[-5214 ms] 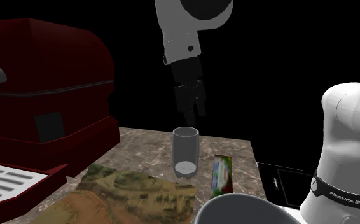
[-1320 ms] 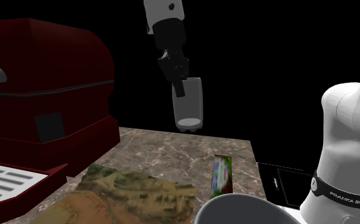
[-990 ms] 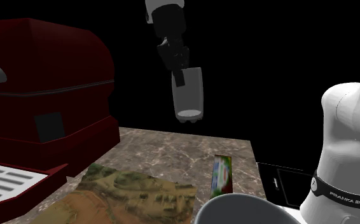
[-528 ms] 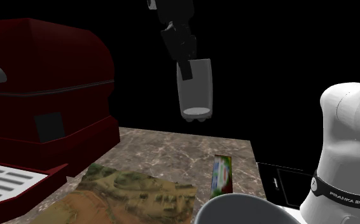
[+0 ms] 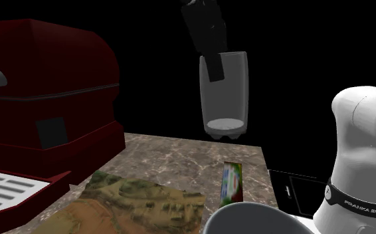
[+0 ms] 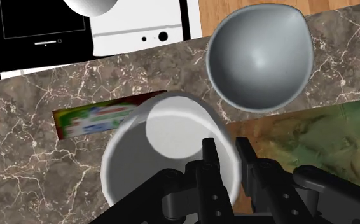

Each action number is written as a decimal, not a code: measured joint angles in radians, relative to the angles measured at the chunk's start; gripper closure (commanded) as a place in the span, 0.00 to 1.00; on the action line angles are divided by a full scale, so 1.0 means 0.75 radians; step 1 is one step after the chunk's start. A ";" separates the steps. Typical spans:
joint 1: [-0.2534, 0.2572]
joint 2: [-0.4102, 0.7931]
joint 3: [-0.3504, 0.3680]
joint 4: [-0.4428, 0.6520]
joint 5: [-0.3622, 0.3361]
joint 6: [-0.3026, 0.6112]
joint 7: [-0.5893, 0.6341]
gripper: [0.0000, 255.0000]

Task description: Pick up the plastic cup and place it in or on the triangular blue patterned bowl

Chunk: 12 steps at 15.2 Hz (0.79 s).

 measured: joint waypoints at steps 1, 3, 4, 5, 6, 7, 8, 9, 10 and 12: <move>0.012 -0.003 0.021 0.000 0.014 0.004 0.031 1.00; 0.036 -0.004 0.065 0.016 0.044 0.000 0.098 1.00; 0.047 -0.004 0.084 0.027 0.056 -0.004 0.128 1.00; 0.056 -0.005 0.103 0.022 0.068 0.005 0.154 1.00; 0.069 -0.011 0.124 0.028 0.083 0.002 0.187 1.00; 0.079 -0.010 0.143 0.044 0.095 -0.006 0.219 1.00; 0.091 -0.005 0.169 0.067 0.108 -0.013 0.259 1.00; 0.102 0.003 0.191 0.090 0.119 -0.019 0.296 1.00; 0.112 0.003 0.212 0.096 0.131 -0.016 0.327 1.00; 0.131 0.020 0.258 0.113 0.149 0.000 0.390 1.00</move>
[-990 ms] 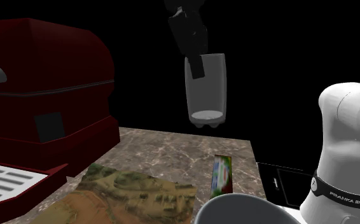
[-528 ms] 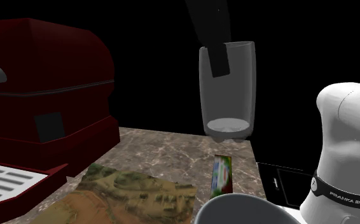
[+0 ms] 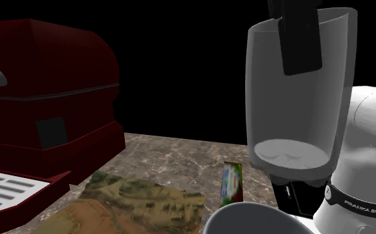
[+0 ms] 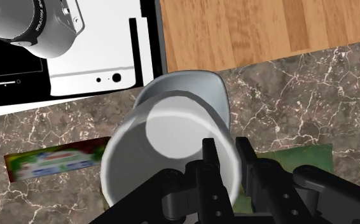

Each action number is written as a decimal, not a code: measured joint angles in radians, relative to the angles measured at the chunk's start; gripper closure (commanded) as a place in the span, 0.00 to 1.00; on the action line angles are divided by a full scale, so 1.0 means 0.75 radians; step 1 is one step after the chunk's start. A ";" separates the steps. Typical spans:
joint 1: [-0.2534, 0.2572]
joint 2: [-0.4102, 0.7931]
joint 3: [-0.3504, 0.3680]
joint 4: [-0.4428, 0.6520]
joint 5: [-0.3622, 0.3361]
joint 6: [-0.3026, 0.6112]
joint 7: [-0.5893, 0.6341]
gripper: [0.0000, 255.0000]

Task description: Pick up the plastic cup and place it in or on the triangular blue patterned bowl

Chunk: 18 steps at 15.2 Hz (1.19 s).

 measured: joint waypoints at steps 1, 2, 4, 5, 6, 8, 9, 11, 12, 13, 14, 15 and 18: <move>0.005 -0.007 0.007 -0.015 0.006 0.011 0.008 1.00; 0.008 -0.015 0.011 -0.037 0.012 0.025 0.009 1.00; 0.011 -0.018 0.019 -0.073 0.016 0.060 0.007 1.00; 0.012 -0.022 0.020 -0.093 0.018 0.075 0.003 1.00; 0.014 -0.029 0.022 -0.115 0.022 0.091 0.000 1.00; 0.014 -0.025 0.027 -0.145 0.023 0.124 -0.007 1.00; 0.016 -0.028 0.032 -0.164 0.026 0.141 -0.008 1.00; 0.018 -0.030 0.035 -0.204 0.029 0.178 -0.018 1.00; 0.018 -0.029 0.038 -0.221 0.029 0.196 -0.022 1.00; 0.018 -0.028 0.041 -0.239 0.031 0.214 -0.025 1.00; 0.020 -0.032 0.042 -0.255 0.033 0.226 -0.029 1.00; 0.021 -0.033 0.044 -0.273 0.035 0.243 -0.032 1.00; 0.023 -0.031 0.053 -0.325 0.040 0.296 -0.042 1.00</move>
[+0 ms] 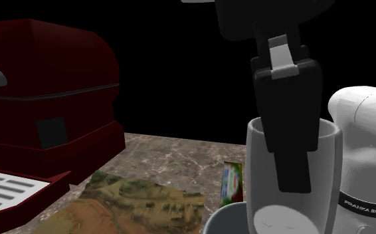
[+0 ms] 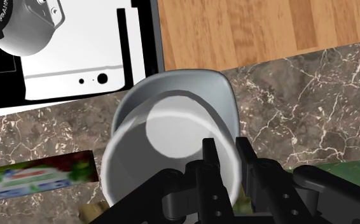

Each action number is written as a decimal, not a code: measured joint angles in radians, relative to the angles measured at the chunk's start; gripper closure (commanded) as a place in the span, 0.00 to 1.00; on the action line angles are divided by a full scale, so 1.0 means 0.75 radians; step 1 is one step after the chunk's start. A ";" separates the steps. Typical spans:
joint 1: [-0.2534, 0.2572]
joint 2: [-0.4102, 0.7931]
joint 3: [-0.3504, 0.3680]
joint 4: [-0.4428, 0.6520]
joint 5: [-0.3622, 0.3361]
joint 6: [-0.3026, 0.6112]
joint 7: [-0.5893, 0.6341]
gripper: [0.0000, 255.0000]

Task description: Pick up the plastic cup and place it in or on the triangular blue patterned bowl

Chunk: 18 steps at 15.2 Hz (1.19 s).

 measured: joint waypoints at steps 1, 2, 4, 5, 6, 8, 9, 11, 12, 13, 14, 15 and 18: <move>0.001 -0.002 0.003 -0.015 0.003 0.014 -0.002 1.00; 0.002 0.005 0.007 -0.028 0.003 0.033 -0.004 1.00; 0.002 0.006 0.011 -0.063 0.006 0.067 -0.013 1.00; 0.003 0.007 0.013 -0.069 0.007 0.075 -0.012 1.00; 0.003 0.009 0.015 -0.071 0.007 0.080 -0.012 1.00; 0.003 0.010 0.016 -0.073 0.008 0.082 -0.012 1.00; 0.003 0.010 0.016 -0.073 0.008 0.083 -0.012 1.00; 0.003 0.010 0.016 -0.073 0.008 0.083 -0.012 0.00; 0.003 0.010 0.016 -0.073 0.008 0.083 -0.012 0.00; 0.003 0.010 0.016 -0.073 0.008 0.083 -0.012 0.00; 0.003 0.010 0.016 -0.073 0.008 0.083 -0.012 0.00; 0.003 0.010 0.016 -0.073 0.008 0.083 -0.012 0.00; 0.001 0.015 0.013 -0.053 0.003 0.068 -0.010 0.00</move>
